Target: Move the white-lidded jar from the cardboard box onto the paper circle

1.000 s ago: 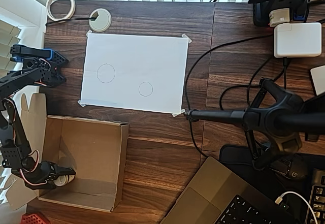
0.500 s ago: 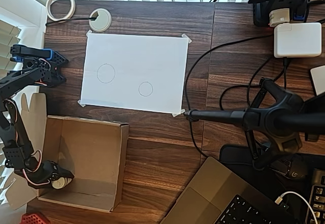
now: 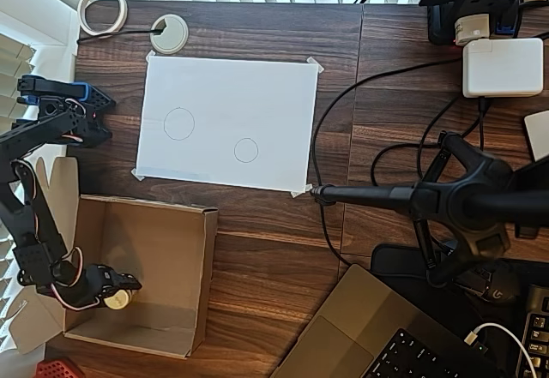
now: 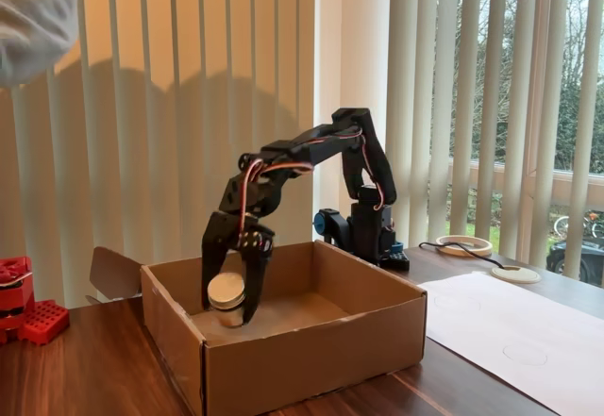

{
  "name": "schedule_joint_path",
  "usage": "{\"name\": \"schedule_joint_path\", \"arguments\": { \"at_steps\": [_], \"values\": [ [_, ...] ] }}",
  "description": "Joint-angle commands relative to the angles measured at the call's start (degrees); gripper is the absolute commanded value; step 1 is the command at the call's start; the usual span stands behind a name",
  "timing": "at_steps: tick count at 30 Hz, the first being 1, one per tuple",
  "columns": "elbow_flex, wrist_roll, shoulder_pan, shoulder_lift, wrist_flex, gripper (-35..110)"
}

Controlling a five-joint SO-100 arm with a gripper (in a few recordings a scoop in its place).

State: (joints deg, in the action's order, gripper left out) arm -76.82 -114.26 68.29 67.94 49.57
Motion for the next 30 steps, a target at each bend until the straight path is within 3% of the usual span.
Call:
{"name": "schedule_joint_path", "arguments": {
  "at_steps": [1, 14, 23, 30],
  "values": [
    [9.8, 1.0, -1.9, 14.0, 0.4, 9],
    [16.0, 7.7, -17.9, 23.6, -5.0, 9],
    [-5.1, 14.4, -35.3, 34.6, -20.7, 8],
    [-26.2, 17.2, -46.9, 42.1, -26.1, 8]
  ]
}}
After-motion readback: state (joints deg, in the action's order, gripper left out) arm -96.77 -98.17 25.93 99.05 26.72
